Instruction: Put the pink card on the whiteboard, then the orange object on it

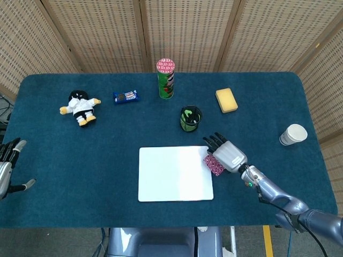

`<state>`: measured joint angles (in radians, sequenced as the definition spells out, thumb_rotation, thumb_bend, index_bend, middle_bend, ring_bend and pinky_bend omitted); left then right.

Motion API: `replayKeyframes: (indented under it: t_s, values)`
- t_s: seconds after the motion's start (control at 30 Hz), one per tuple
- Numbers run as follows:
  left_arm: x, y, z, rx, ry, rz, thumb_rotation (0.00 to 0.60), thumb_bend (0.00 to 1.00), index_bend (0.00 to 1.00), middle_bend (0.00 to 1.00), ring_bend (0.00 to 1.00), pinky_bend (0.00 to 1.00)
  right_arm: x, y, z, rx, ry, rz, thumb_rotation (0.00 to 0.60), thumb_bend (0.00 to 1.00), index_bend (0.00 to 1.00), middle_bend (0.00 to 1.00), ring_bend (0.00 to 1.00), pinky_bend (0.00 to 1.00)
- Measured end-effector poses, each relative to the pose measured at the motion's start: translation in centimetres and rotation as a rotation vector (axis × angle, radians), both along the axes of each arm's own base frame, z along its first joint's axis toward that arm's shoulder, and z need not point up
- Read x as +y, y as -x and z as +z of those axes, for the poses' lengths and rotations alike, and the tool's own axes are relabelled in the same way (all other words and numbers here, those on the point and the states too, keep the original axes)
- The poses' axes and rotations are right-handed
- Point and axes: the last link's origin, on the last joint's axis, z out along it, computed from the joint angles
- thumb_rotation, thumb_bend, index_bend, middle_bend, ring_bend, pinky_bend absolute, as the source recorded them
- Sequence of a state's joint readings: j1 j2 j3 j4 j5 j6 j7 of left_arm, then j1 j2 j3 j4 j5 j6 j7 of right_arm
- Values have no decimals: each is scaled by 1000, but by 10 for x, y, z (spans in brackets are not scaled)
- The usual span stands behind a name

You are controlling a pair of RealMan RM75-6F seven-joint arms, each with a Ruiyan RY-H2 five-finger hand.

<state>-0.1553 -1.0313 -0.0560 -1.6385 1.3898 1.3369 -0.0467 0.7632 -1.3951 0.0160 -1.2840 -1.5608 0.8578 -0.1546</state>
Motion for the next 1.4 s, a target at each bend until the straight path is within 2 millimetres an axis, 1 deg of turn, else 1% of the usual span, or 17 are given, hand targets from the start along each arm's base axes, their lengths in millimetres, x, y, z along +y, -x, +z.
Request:
replayKeyframes:
  t_s: [0.13, 0.33, 0.6, 0.67, 0.73, 0.77, 0.83, 0.87, 1.03, 1.13, 1.3, 1.4]
  values:
    - [0, 0, 0, 1, 1, 0, 600, 0, 0, 0, 0, 0, 0, -16, -3, -13, -5, 16, 600, 39, 401, 0, 0, 0]
    - [1, 0, -1, 3, 5, 2, 600, 0, 0, 0, 0, 0, 5, -40, -18, -11, -22, 44, 600, 40, 401, 0, 0, 0]
    - [1, 1, -1, 2, 4, 7, 600, 0, 0, 0, 0, 0, 18, -70, -52, -7, -35, 43, 600, 38, 401, 0, 0, 0]
    - [2, 2, 0, 1, 4, 7, 600, 0, 0, 0, 0, 0, 22, -78, -61, -6, -35, 44, 600, 32, 385, 0, 0, 0]
    - [2, 2, 0, 0, 3, 7, 600, 0, 0, 0, 0, 0, 25, -85, -68, -10, -32, 43, 600, 15, 261, 0, 0, 0]
    - [2, 2, 0, -1, 3, 7, 600, 0, 0, 0, 0, 0, 27, -89, -71, -12, -28, 42, 600, 7, 161, 0, 0, 0]
    - [2, 2, 1, -2, 3, 7, 600, 0, 0, 0, 0, 0, 29, -94, -74, -11, -20, 42, 600, 2, 47, 0, 0, 0]
    - [2, 2, 1, -3, 3, 8, 600, 0, 0, 0, 0, 0, 30, -96, -75, -8, -14, 41, 600, 1, 18, 0, 0, 0]
    - [2, 2, 1, -6, 2, 5, 600, 0, 0, 0, 0, 0, 36, -110, -74, -9, 12, 39, 600, 0, 0, 0, 0, 0]
    - [2, 2, 2, -7, 1, 5, 600, 0, 0, 0, 0, 0, 39, -116, -67, -18, 29, 51, 600, 0, 0, 0, 0, 0]
    - [2, 2, 1, -5, 7, 4, 600, 0, 0, 0, 0, 0, 40, -116, -44, -14, 50, 52, 600, 0, 1, 0, 0, 0]
    - [2, 2, 0, -4, 8, 3, 600, 0, 0, 0, 0, 0, 40, -108, -29, 4, 67, 47, 600, 1, 61, 0, 0, 0]
